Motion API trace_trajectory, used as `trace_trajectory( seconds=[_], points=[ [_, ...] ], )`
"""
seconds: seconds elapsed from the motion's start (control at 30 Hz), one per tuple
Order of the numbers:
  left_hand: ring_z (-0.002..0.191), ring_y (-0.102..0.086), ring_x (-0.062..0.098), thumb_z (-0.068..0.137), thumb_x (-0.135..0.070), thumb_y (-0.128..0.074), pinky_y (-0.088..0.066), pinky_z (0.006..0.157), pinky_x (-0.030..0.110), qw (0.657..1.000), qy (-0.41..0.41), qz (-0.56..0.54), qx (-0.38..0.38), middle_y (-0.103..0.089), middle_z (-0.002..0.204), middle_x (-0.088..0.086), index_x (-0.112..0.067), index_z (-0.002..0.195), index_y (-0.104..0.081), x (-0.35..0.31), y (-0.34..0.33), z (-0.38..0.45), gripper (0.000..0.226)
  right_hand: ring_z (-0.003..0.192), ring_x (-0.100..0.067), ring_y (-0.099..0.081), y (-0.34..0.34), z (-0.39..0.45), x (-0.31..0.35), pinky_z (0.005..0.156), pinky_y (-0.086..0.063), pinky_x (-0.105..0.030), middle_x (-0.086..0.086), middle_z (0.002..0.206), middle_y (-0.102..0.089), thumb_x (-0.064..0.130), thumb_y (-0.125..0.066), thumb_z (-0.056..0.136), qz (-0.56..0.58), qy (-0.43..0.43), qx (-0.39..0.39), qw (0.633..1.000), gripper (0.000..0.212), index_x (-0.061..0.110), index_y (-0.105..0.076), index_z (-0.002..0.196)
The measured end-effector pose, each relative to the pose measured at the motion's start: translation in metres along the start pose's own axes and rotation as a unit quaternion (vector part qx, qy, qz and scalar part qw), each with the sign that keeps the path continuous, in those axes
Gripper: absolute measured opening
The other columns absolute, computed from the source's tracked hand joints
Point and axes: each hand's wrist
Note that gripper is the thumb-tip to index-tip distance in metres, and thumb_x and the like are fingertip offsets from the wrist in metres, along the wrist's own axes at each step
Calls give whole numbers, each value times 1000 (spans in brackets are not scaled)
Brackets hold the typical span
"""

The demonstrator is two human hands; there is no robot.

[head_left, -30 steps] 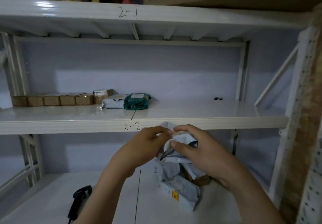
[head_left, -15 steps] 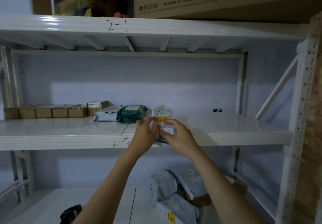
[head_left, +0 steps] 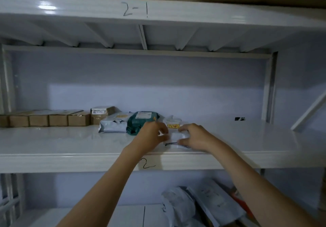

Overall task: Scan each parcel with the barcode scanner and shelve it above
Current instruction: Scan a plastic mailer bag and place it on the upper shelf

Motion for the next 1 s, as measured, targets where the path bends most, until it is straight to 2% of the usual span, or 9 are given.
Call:
trace_trajectory(
  seconds=[0.1, 0.2, 0.33, 0.47, 0.57, 0.67, 0.77, 0.87, 1.0],
  points=[
    [91, -63, 22, 82, -27, -75, -51, 78, 31, 997, -7, 80, -9, -70, 95, 4, -18, 94, -73, 5, -6, 17, 15, 124, -26, -56, -5, 19, 3, 86, -40, -19, -12, 145, -53, 32, -75, 86, -18, -7, 3, 1000, 59, 16, -57, 140],
    [110, -54, 28, 83, -26, -69, -40, 91, 40, 971, 16, 239, 7, -69, 100, 8, -20, 93, -74, 7, -8, 42, 13, 110, -25, -60, -7, 46, 10, 74, -42, -22, -14, 134, -60, 30, -73, 86, -51, -2, 27, 998, 47, 10, -66, 128],
    [122, -43, 31, 88, -8, -55, -27, 106, 57, 925, 26, 376, 52, -66, 103, 10, -15, 85, -60, 11, -13, 73, 9, 116, -26, -60, -7, 86, 22, 89, -48, -28, -8, 134, -61, 43, -72, 86, -118, -36, 84, 989, 57, 15, -61, 135],
    [120, -45, 30, 88, -3, -52, -24, 107, 56, 916, 19, 396, 57, -65, 106, 10, -12, 98, -64, 23, -23, 90, 18, 90, -25, -58, -14, 118, 23, 76, -46, -30, -8, 106, -63, 42, -68, 87, -136, -49, 94, 985, 43, 13, -67, 118],
    [115, -49, 30, 84, -3, -56, -26, 105, 52, 925, 26, 378, 30, -67, 100, 9, -14, 91, -64, 37, -32, 92, 16, 98, -29, -60, -25, 130, 14, 75, -44, -28, -13, 120, -62, 27, -60, 92, -122, -48, 71, 989, 35, 13, -64, 124],
    [114, -50, 29, 84, -7, -59, -27, 105, 51, 930, 44, 364, 21, -68, 99, 8, -17, 90, -65, 46, -34, 96, 13, 110, -31, -61, -32, 140, 10, 77, -43, -25, -17, 127, -59, 18, -56, 93, -114, -41, 57, 991, 38, 12, -61, 131],
    [115, -49, 30, 85, -5, -59, -28, 105, 51, 938, 61, 341, 22, -67, 96, 9, -18, 84, -61, 51, -36, 97, 13, 108, -31, -62, -35, 149, 13, 76, -44, -26, -18, 124, -59, 17, -58, 93, -116, -39, 52, 991, 38, 8, -58, 130],
    [118, -47, 30, 85, -3, -58, -28, 105, 52, 940, 62, 336, 26, -66, 97, 9, -17, 84, -62, 55, -41, 99, 14, 96, -28, -60, -35, 156, 13, 73, -47, -27, -17, 119, -60, 17, -59, 92, -127, -35, 48, 990, 34, 6, -60, 124],
    [118, -48, 29, 89, -5, -54, -26, 108, 58, 945, 73, 316, 44, -65, 98, 10, -15, 89, -63, 60, -42, 100, 13, 104, -31, -61, -40, 161, 10, 75, -48, -27, -18, 121, -60, 16, -61, 91, -127, -41, 33, 991, 33, 6, -62, 123]
  ],
)
Point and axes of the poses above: each hand's wrist, its own z-axis towards the middle knuckle, its own y-axis out of the back of the hand, x = y × z
